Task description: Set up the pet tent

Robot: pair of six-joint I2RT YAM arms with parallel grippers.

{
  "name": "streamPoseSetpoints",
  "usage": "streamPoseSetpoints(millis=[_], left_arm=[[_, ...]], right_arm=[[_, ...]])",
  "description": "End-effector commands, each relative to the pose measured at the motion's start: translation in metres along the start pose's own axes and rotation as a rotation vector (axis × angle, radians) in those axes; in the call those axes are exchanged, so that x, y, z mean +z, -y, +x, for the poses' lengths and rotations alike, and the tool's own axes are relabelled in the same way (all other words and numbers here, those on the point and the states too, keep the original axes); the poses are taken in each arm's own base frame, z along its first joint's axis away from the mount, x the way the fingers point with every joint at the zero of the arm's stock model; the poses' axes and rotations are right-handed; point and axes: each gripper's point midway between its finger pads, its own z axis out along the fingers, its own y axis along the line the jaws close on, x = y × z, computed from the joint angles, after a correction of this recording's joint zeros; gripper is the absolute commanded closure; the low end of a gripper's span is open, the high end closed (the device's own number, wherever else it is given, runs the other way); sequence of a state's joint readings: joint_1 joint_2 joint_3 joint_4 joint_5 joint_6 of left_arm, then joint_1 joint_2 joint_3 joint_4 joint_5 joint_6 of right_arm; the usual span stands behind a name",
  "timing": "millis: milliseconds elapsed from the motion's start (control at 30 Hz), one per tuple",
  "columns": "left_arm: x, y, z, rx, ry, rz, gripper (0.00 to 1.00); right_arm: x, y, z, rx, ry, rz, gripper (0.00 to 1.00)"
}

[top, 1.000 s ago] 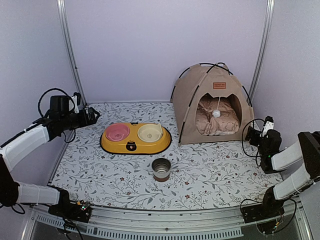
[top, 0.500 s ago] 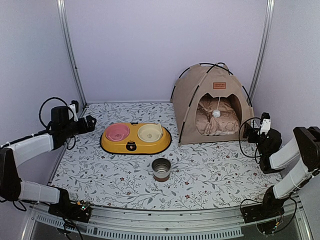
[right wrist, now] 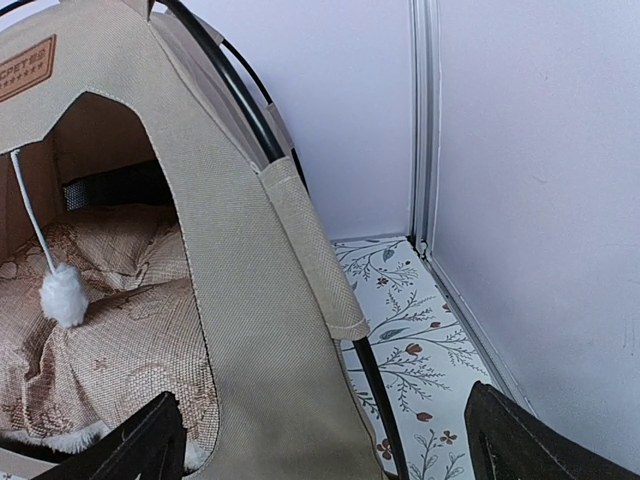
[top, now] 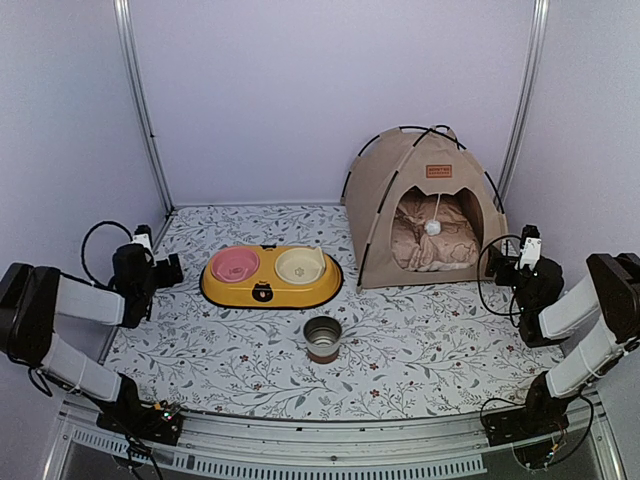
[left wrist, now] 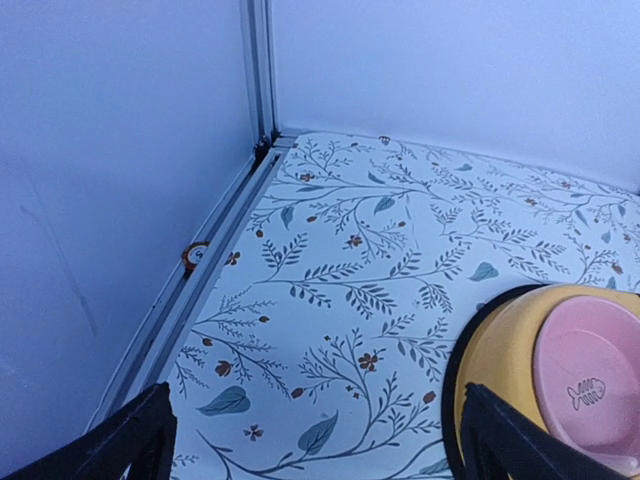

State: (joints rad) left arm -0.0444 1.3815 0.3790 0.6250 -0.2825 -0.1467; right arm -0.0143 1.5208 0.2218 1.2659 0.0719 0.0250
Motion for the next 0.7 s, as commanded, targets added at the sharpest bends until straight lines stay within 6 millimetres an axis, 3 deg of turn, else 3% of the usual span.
streamPoseSetpoints(millis=[0,200,367,667], left_arm=[[-0.018,0.004,-0.057,0.039,0.315,0.043,0.01],[-0.031,0.013,-0.047,0.083,0.43,0.109,0.01],[-0.017,0.016,-0.043,0.091,0.372,0.1,0.01],[-0.018,0.015,-0.044,0.088,0.374,0.1,0.01]], right_arm=[[0.003,-0.002,-0.008,-0.004,0.031,-0.012,0.01],[0.003,-0.002,-0.008,-0.004,0.031,-0.009,0.01],[0.003,-0.002,-0.008,-0.004,0.031,-0.01,0.01],[0.003,-0.002,-0.009,-0.005,0.031,-0.01,0.01]])
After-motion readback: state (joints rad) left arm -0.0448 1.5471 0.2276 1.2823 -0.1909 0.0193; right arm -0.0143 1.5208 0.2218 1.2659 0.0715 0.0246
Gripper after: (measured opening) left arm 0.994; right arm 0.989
